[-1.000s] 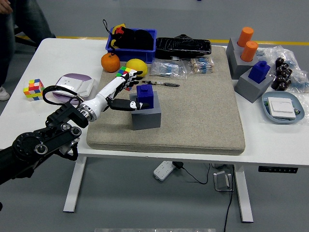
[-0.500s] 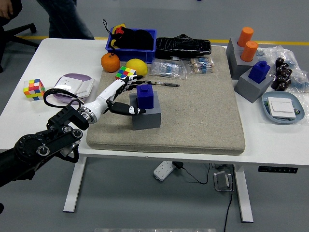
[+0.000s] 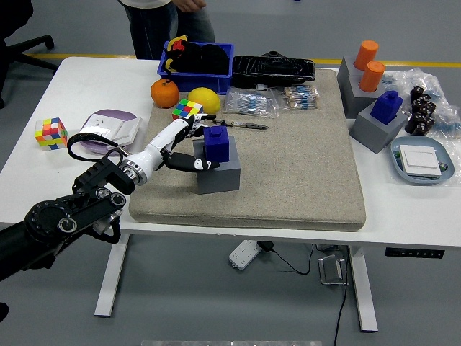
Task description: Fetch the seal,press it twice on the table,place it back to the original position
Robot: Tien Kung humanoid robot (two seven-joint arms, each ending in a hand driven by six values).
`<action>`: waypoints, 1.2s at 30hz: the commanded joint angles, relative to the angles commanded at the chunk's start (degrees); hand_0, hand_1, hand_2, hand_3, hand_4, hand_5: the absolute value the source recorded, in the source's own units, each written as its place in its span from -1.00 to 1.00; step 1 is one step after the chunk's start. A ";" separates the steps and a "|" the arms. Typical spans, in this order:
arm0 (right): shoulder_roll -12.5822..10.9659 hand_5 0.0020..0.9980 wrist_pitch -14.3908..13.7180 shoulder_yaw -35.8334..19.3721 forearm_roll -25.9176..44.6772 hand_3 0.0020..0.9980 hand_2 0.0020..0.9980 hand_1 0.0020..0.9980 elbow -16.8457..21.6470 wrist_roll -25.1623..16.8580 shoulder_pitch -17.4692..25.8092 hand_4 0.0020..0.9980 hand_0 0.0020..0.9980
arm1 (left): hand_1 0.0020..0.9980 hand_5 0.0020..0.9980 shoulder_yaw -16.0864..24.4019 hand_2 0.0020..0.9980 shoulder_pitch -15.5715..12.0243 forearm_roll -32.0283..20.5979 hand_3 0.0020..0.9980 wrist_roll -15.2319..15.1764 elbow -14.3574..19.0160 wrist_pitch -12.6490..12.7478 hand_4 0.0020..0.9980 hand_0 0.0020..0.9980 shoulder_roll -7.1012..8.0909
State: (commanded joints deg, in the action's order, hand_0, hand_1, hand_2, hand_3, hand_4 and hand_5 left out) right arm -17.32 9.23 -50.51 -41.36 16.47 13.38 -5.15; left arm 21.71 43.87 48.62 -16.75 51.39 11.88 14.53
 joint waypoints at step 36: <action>-0.08 0.13 0.04 0.21 0.11 0.49 0.48 0.56 -0.01 0.00 -0.08 0.60 0.73 | 0.13 -1.00 -0.33 0.07 0.44 -0.68 0.35 -1.45 -1.39 2.95 0.48 0.38 -0.56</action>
State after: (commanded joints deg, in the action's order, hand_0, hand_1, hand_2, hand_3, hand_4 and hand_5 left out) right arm -17.40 9.27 -50.30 -41.25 16.46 13.38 -5.23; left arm 21.38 44.31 47.94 -18.20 50.00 14.83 13.97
